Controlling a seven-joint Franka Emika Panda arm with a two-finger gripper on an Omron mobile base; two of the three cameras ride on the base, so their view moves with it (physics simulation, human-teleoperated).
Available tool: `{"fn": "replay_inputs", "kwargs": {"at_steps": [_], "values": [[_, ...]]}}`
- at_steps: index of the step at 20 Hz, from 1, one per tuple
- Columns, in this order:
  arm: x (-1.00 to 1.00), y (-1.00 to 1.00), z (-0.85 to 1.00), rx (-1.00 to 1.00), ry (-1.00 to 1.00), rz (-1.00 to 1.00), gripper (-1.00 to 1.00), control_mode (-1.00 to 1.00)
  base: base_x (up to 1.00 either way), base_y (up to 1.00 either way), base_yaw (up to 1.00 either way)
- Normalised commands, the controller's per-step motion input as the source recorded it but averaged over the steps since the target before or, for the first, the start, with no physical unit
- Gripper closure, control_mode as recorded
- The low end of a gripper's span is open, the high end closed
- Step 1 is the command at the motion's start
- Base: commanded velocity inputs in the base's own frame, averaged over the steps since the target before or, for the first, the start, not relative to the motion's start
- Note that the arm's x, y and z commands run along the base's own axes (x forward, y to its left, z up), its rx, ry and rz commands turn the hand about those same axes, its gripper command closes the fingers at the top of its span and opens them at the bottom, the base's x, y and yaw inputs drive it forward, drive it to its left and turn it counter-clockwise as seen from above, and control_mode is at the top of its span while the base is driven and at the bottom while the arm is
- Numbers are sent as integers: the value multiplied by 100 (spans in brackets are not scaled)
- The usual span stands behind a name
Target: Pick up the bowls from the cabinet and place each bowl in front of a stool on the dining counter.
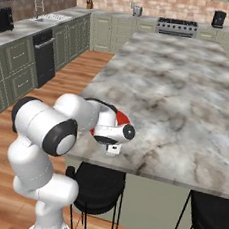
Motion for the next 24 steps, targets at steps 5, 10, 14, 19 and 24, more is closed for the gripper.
{"fn": "replay_inputs", "kwargs": {"at_steps": [5, 10, 14, 19, 24], "values": [[0, 0, 8, 0, 0, 1, -100, -100, 0, 0, 0], [0, -11, 68, 0, -8, 9, -100, -100, 0, 0, 0], [0, -4, 84, 0, -9, 5, -100, -100, 0, 0, 0], [-32, 1, 98, -5, 0, 0, -100, -100, 0, 0, 0], [-60, 0, 100, -6, 0, 0, -100, -100, 0, 0, 0]]}}
